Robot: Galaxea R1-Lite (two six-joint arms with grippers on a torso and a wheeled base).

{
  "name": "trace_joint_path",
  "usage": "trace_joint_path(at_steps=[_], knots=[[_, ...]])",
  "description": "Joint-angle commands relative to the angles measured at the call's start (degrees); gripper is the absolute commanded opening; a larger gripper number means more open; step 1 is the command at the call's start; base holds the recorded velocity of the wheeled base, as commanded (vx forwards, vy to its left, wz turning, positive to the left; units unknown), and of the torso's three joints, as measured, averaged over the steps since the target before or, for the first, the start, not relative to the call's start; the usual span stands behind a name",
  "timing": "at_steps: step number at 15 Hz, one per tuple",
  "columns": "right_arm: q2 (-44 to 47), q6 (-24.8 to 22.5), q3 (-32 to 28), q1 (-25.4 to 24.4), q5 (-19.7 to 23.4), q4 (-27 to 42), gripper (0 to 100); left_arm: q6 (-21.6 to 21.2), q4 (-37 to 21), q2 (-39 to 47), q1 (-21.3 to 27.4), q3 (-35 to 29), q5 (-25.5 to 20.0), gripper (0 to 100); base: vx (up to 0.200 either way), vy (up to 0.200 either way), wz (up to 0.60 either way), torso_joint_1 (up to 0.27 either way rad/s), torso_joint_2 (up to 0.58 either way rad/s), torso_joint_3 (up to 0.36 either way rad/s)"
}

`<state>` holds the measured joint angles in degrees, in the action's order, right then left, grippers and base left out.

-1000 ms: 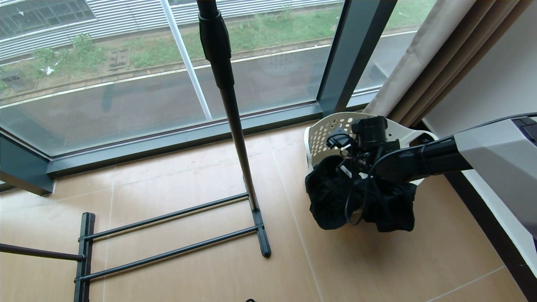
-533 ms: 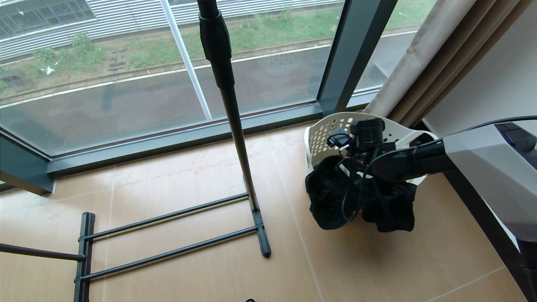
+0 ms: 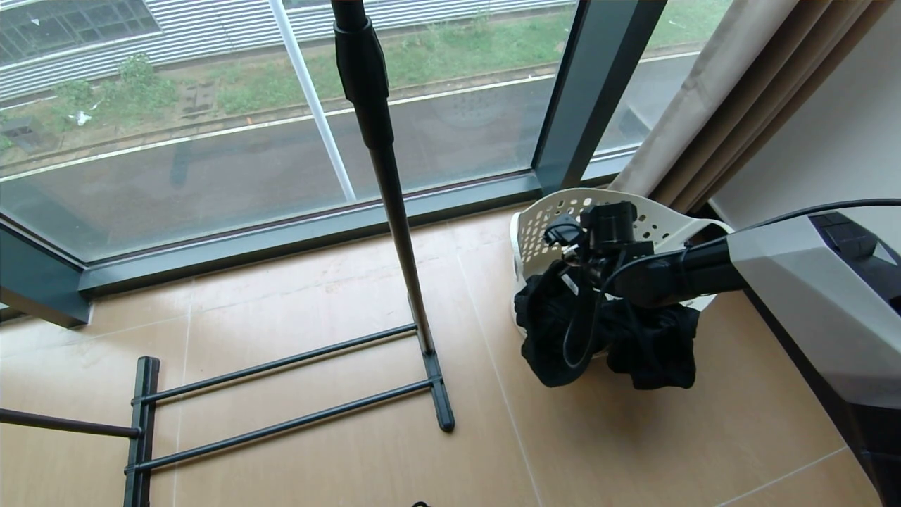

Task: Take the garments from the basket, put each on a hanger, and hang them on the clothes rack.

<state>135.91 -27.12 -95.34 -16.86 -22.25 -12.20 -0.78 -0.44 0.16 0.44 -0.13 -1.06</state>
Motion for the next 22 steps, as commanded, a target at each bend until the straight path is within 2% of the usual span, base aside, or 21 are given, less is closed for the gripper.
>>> trace_joint_path(at_steps=[1,3,6,9,10,11,14,22], knots=[[-7.0,2.7,5.3,-1.5,-0.2,-2.5,0,0.1,0.0,0.0,0.0,0.0,0.0,100,0.0,0.0,0.0,0.0,0.0,0.0],[-14.8,5.2,12.4,-3.2,-0.2,-3.1,0,0.1,0.0,0.0,0.0,0.0,0.1,100,0.0,0.0,0.0,0.0,0.0,0.0],[-35.5,13.0,30.4,-8.1,-0.5,-3.1,0,0.0,0.0,0.0,0.0,0.0,0.1,100,0.0,0.0,0.0,0.0,0.0,0.0],[-50.2,13.9,43.0,-13.3,-0.5,-4.1,0,0.0,0.0,0.0,0.0,0.0,0.1,100,0.0,0.0,0.0,0.0,0.0,0.0],[-56.5,13.9,47.9,-17.0,-0.7,-6.1,0,0.0,0.0,0.0,0.0,0.0,0.0,100,0.0,0.0,0.0,0.0,0.0,0.0],[-59.8,13.9,50.3,-18.7,-1.9,-6.8,0,0.0,0.0,0.0,0.0,0.0,0.0,100,0.0,0.0,0.0,0.0,0.0,0.0],[-64.8,14.3,53.2,-19.6,-2.8,-6.9,0,0.0,-0.1,0.0,0.1,-0.1,-0.1,100,0.0,0.0,0.0,0.0,0.0,0.0],[-63.1,17.3,53.1,-19.5,-2.5,-8.3,0,0.0,-0.1,0.1,0.1,-0.1,-0.1,100,0.0,0.0,0.0,0.001,0.0,0.146]])
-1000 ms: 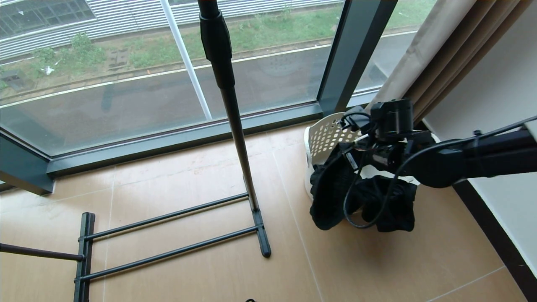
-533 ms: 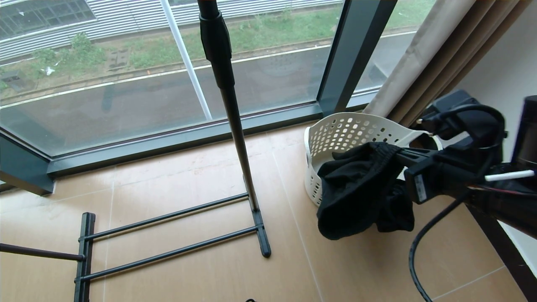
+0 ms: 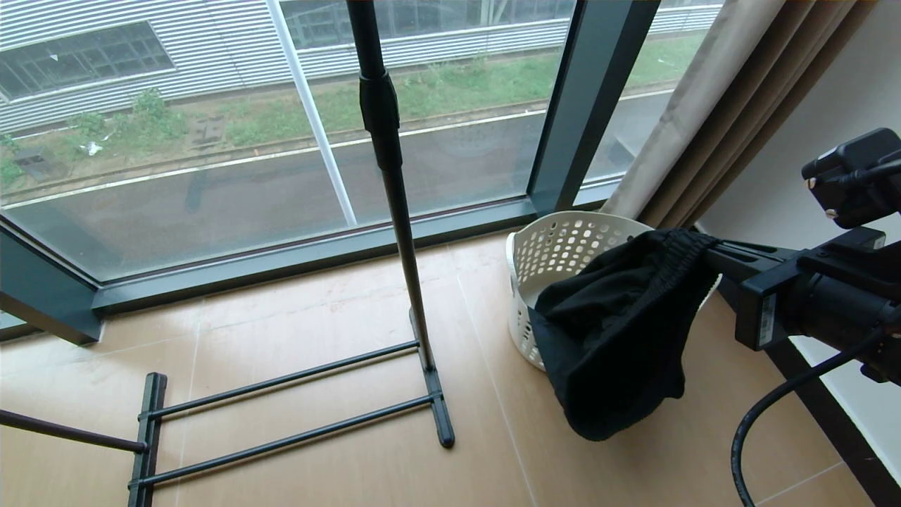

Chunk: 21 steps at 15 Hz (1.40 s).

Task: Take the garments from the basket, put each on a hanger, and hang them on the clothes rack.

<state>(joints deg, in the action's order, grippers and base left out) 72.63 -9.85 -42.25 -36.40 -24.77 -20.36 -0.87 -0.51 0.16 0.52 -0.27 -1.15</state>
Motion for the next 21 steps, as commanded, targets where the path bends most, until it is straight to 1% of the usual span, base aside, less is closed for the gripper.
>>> trace_joint_path(at_steps=[1,4,7,18,21], knots=[[0.1,0.0,0.2,0.1,0.0,-0.9,0,0.1,0.0,0.0,0.0,0.0,0.0,100,0.0,0.0,0.0,0.002,0.0,0.198],[0.1,-0.1,1.2,1.2,-0.1,-2.8,0,0.1,0.0,0.0,0.0,0.0,0.0,100,0.0,0.0,0.0,0.015,-0.03,0.177],[-0.6,-0.1,1.2,1.2,-0.1,-2.8,0,0.1,0.0,0.1,0.0,0.0,0.0,100,0.0,0.0,0.0,0.132,-0.35,-0.002],[-0.1,-0.2,1.9,1.2,-0.1,-2.9,0,0.1,0.0,0.0,0.0,0.0,0.0,100,0.0,0.0,0.0,0.204,-0.47,-0.081],[-0.2,-0.2,2.1,1.2,0.6,-3.1,0,0.1,0.0,0.0,0.0,0.0,0.0,100,0.0,0.0,0.0,0.237,-0.53,-0.087]])
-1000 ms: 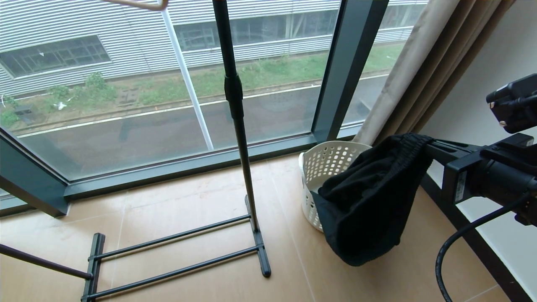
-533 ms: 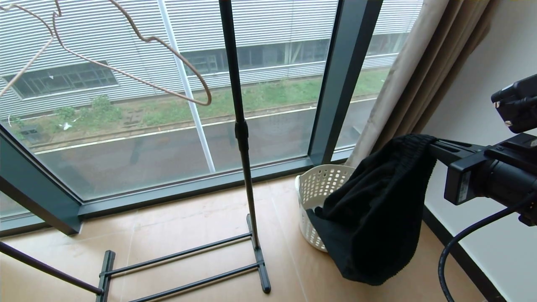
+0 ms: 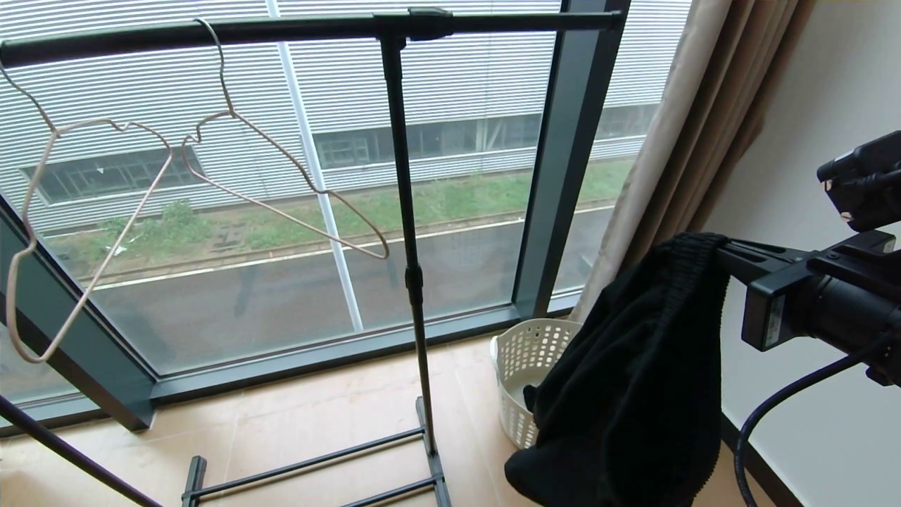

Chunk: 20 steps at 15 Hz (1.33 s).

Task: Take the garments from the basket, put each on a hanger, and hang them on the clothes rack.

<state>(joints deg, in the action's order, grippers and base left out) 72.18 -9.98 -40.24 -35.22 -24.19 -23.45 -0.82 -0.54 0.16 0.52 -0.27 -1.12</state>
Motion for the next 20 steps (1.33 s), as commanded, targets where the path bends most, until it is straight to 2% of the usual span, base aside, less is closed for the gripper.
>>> trace_joint_path(at_steps=[1,6,10,20], knots=[[0.2,0.0,0.1,0.0,0.0,0.0,0,0.0,0.0,0.0,0.0,0.0,0.0,100,0.0,0.0,0.0,0.242,-0.54,-0.09],[0.2,-0.1,0.4,0.0,0.0,0.0,0,0.0,0.0,0.0,0.0,0.0,0.0,100,0.0,0.0,0.0,0.269,-0.56,-0.1],[0.2,-0.1,0.4,0.1,0.0,0.0,0,-0.1,0.0,0.0,0.0,0.0,0.0,100,0.0,0.0,0.0,0.283,-0.59,-0.24],[0.1,-1.0,1.1,0.1,0.1,0.0,0,0.0,0.0,0.0,-0.1,0.0,0.1,100,0.0,0.0,0.0,0.191,-0.38,-0.2]])
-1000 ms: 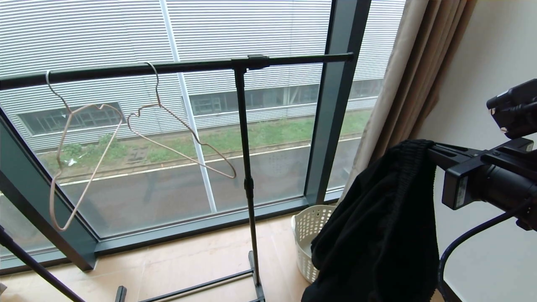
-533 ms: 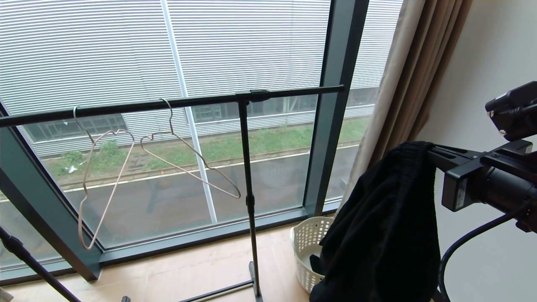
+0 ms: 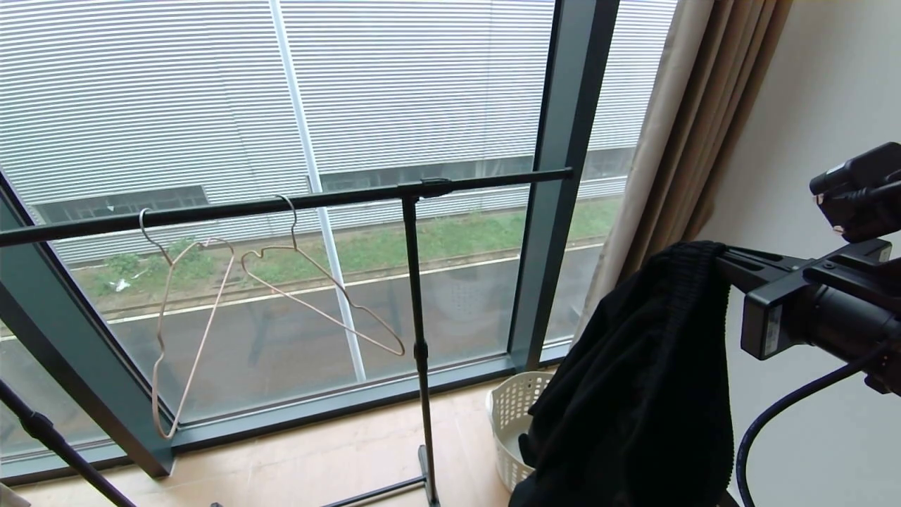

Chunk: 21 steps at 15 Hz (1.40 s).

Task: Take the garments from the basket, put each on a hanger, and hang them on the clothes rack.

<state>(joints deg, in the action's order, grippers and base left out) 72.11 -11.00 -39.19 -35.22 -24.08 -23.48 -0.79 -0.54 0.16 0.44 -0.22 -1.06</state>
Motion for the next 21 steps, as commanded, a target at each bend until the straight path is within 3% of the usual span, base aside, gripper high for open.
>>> trace_joint_path(at_steps=[1,4,12,15,21], knots=[[0.2,-0.4,0.2,0.0,0.0,0.0,0,0.0,0.0,0.0,0.0,0.0,0.0,100,0.0,0.0,0.0,0.178,-0.35,-0.188],[0.2,-0.6,0.5,0.0,0.0,0.0,0,0.0,0.0,0.0,0.0,0.0,0.1,100,0.0,0.0,0.0,0.036,-0.07,-0.029],[0.1,-0.6,0.3,0.0,0.0,0.0,0,0.0,0.1,0.0,0.0,0.1,0.2,100,0.0,0.0,0.6,0.01,0.0,0.001],[0.3,-0.6,0.1,0.1,0.0,0.0,0,0.3,0.1,0.0,0.0,0.0,0.1,100,0.0,0.0,0.0,0.0,0.0,0.0],[0.3,-0.6,0.2,0.1,0.0,0.0,0,0.3,0.1,0.0,0.0,0.0,0.1,100,-0.2,0.0,0.0,0.003,0.0,0.002]])
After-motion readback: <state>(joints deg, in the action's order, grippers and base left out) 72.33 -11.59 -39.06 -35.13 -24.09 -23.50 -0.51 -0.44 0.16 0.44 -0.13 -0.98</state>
